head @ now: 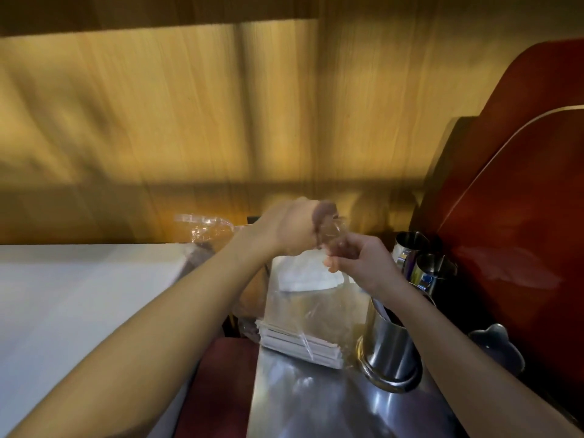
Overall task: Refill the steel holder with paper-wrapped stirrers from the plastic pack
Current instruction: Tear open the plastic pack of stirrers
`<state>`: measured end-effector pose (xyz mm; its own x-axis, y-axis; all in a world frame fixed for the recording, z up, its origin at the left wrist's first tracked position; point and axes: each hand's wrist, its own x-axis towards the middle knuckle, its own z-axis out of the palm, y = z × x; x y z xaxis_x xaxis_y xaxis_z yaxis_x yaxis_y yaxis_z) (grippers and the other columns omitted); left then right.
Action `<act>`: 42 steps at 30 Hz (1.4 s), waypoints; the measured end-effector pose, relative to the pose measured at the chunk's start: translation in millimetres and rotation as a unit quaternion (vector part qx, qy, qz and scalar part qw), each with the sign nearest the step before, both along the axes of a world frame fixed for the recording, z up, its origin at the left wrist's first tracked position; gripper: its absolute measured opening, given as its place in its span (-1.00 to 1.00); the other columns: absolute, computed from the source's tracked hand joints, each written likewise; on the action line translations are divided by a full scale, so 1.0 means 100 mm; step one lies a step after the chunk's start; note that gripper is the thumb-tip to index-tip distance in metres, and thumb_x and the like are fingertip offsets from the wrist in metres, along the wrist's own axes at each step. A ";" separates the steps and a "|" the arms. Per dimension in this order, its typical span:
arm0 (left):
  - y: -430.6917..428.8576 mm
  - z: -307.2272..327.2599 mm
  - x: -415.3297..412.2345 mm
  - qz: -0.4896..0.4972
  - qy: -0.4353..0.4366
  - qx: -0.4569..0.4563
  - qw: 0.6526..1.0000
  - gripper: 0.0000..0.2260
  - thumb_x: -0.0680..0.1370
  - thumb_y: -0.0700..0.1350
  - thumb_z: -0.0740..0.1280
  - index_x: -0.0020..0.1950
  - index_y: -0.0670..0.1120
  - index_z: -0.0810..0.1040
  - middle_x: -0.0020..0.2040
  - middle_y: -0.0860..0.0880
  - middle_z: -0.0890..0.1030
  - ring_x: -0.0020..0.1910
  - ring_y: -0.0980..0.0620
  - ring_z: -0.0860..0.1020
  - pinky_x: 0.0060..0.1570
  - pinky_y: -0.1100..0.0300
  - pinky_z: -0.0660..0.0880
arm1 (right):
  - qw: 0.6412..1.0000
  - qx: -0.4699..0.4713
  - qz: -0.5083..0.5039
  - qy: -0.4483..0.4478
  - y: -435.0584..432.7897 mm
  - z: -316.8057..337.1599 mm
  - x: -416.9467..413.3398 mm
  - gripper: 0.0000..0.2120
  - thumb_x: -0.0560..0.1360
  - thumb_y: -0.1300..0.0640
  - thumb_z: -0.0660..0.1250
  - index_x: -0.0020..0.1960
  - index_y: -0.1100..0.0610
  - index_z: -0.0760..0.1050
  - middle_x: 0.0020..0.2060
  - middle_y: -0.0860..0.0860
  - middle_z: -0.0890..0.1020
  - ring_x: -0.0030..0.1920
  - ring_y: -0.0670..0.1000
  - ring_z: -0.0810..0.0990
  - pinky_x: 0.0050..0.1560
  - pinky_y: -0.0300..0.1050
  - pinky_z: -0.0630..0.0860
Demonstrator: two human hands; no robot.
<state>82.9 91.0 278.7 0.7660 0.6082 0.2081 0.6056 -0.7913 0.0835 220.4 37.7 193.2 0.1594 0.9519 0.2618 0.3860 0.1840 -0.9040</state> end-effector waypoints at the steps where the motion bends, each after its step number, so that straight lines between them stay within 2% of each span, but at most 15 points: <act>1: 0.03 0.03 0.00 0.002 -0.012 0.000 1.000 -0.87 0.43 -0.16 0.31 -0.03 -0.01 0.53 -0.09 -0.05 0.67 -0.06 -0.13 0.60 -0.11 -0.05 0.54 | 1.000 0.004 -0.014 0.008 -0.02 -0.04 0.01 -0.84 0.35 0.23 0.44 -0.27 -0.02 0.56 -0.30 -0.07 0.64 -0.22 -0.10 0.60 -0.16 -0.20 0.50; 4: 0.12 0.18 -0.06 0.014 -0.090 -0.058 0.994 -0.83 0.45 -0.22 0.30 -0.30 0.00 0.47 -0.17 -0.07 0.67 -0.12 -0.10 0.61 -0.07 -0.07 0.55 | 0.996 0.018 -0.061 0.056 -0.10 -0.18 0.04 -0.91 0.36 0.21 0.44 -0.21 0.04 0.58 -0.26 -0.03 0.64 -0.19 -0.09 0.60 -0.20 -0.30 0.53; 8: 0.26 0.44 -0.16 0.024 -0.188 -0.094 0.977 -0.92 0.41 -0.25 0.41 -0.24 -0.21 0.53 -0.30 -0.06 0.60 -0.25 -0.04 0.55 -0.14 0.07 0.47 | 0.992 0.020 -0.074 0.097 -0.21 -0.36 0.00 -0.88 0.38 0.30 0.40 -0.26 0.11 0.57 -0.34 0.00 0.62 -0.27 -0.08 0.57 -0.24 -0.34 0.50; 12: 0.31 0.63 -0.30 0.011 -0.256 -0.128 0.958 -0.79 0.41 -0.34 0.39 -0.35 -0.12 0.46 -0.35 -0.15 0.57 -0.33 -0.06 0.52 -0.20 0.12 0.43 | 0.984 0.053 -0.098 0.136 -0.25 -0.40 -0.05 -0.94 0.42 0.30 0.36 -0.19 0.19 0.59 -0.35 0.01 0.61 -0.33 -0.20 0.56 -0.29 -0.42 0.47; 14: 0.34 0.63 -0.34 0.017 -0.267 -0.122 0.956 -0.86 0.42 -0.31 0.40 -0.24 -0.11 0.49 -0.24 -0.20 0.59 -0.26 -0.10 0.55 -0.12 0.02 0.47 | 0.982 0.070 -0.111 0.133 -0.24 -0.38 -0.05 -0.94 0.44 0.28 0.34 -0.17 0.19 0.59 -0.34 0.01 0.63 -0.32 -0.21 0.57 -0.26 -0.40 0.48; 15: 0.35 0.61 -0.35 0.038 -0.253 -0.096 0.962 -0.86 0.43 -0.26 0.41 -0.08 -0.11 0.50 -0.11 -0.19 0.59 -0.15 -0.11 0.56 -0.05 -0.01 0.47 | 0.982 0.076 -0.116 0.127 -0.24 -0.37 -0.05 -0.92 0.44 0.27 0.34 -0.19 0.17 0.59 -0.33 0.01 0.63 -0.31 -0.19 0.58 -0.24 -0.39 0.49; 18: 0.29 0.51 -0.32 0.055 -0.139 0.097 0.984 -0.40 0.38 -0.10 0.45 0.36 -0.02 0.30 0.30 -0.16 0.42 0.28 -0.14 0.39 0.25 -0.05 0.26 | 0.982 0.083 -0.121 0.118 -0.24 -0.37 -0.03 -0.87 0.44 0.28 0.33 -0.23 0.11 0.58 -0.34 0.03 0.64 -0.28 -0.14 0.58 -0.19 -0.34 0.49; 22: 0.03 0.35 -0.12 -0.149 -0.029 0.259 0.954 -0.38 0.40 0.03 0.42 0.41 0.03 0.27 0.41 -0.10 0.37 0.42 -0.13 0.24 0.34 -0.08 0.10 | 0.985 0.067 -0.107 0.121 -0.25 -0.41 -0.05 -0.81 0.42 0.30 0.35 -0.27 0.03 0.57 -0.36 0.00 0.62 -0.28 -0.09 0.57 -0.15 -0.27 0.49; 25: -0.07 0.10 0.15 -0.152 0.134 0.213 0.956 -0.43 0.46 0.12 0.34 0.42 0.07 0.26 0.40 0.00 0.39 0.48 -0.07 0.16 0.41 -0.06 -0.02 | 0.988 0.060 -0.090 0.108 -0.27 -0.43 -0.06 -0.80 0.42 0.27 0.36 -0.26 -0.01 0.57 -0.34 -0.03 0.62 -0.25 -0.10 0.58 -0.13 -0.28 0.49; 27: -0.06 -0.03 0.32 -0.118 0.216 0.181 0.952 -0.56 0.49 0.06 0.31 0.35 0.04 0.38 0.32 0.00 0.48 0.44 -0.06 0.24 0.41 -0.05 -0.05 | 0.990 0.063 -0.086 0.088 -0.30 -0.42 -0.04 -0.81 0.42 0.25 0.36 -0.26 -0.02 0.57 -0.35 -0.05 0.62 -0.25 -0.12 0.57 -0.16 -0.31 0.47; 28: -0.03 -0.09 0.37 -0.117 0.215 0.173 0.954 -0.66 0.51 0.00 0.30 0.27 -0.01 0.47 0.24 -0.02 0.55 0.36 -0.06 0.35 0.38 -0.01 0.05 | 0.991 0.063 -0.087 0.080 -0.32 -0.42 -0.03 -0.80 0.42 0.25 0.37 -0.26 -0.03 0.56 -0.35 -0.07 0.61 -0.26 -0.14 0.57 -0.18 -0.34 0.47; 30: 0.06 -0.15 0.40 -0.125 0.165 0.150 0.967 -0.80 0.54 -0.11 0.27 0.11 -0.09 0.58 0.08 -0.06 0.65 0.15 -0.05 0.54 0.05 0.25 0.31 | 0.991 0.057 -0.098 0.071 -0.37 -0.43 0.01 -0.80 0.42 0.24 0.37 -0.26 -0.05 0.56 -0.35 -0.10 0.61 -0.28 -0.19 0.57 -0.20 -0.38 0.47; 32: 0.16 -0.15 0.38 -0.142 0.123 0.155 0.970 -0.88 0.53 -0.12 0.28 -0.03 -0.07 0.61 -0.08 -0.02 0.68 -0.03 -0.01 0.60 -0.21 0.34 0.22 | 0.991 0.043 -0.112 0.064 -0.42 -0.46 0.08 -0.81 0.43 0.24 0.37 -0.25 -0.05 0.56 -0.35 -0.09 0.62 -0.28 -0.16 0.57 -0.21 -0.34 0.49; 38: 0.26 0.07 0.29 -0.163 0.094 0.201 0.961 -0.87 0.48 -0.14 0.34 -0.25 0.05 0.51 -0.32 0.14 0.49 -0.26 0.08 0.55 0.06 0.09 0.41 | 0.988 0.003 -0.140 0.059 -0.59 -0.60 0.17 -0.79 0.42 0.22 0.38 -0.27 -0.07 0.56 -0.38 -0.12 0.59 -0.34 -0.28 0.54 -0.31 -0.44 0.42; 42: 0.24 0.20 0.21 -0.148 0.062 0.181 0.970 -0.94 0.47 -0.13 0.33 -0.19 0.00 0.57 -0.22 0.04 0.65 -0.24 0.01 0.57 -0.04 0.03 0.51 | 0.985 0.040 -0.151 0.074 -0.65 -0.57 0.22 -0.85 0.40 0.22 0.41 -0.24 -0.03 0.61 -0.32 -0.11 0.65 -0.29 -0.24 0.57 -0.25 -0.44 0.44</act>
<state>104.2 114.8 298.6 0.9289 0.2613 0.2625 0.3345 -0.8961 -0.2915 242.1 -27.1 136.4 0.4751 0.8319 0.2868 0.2985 0.1542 -0.9419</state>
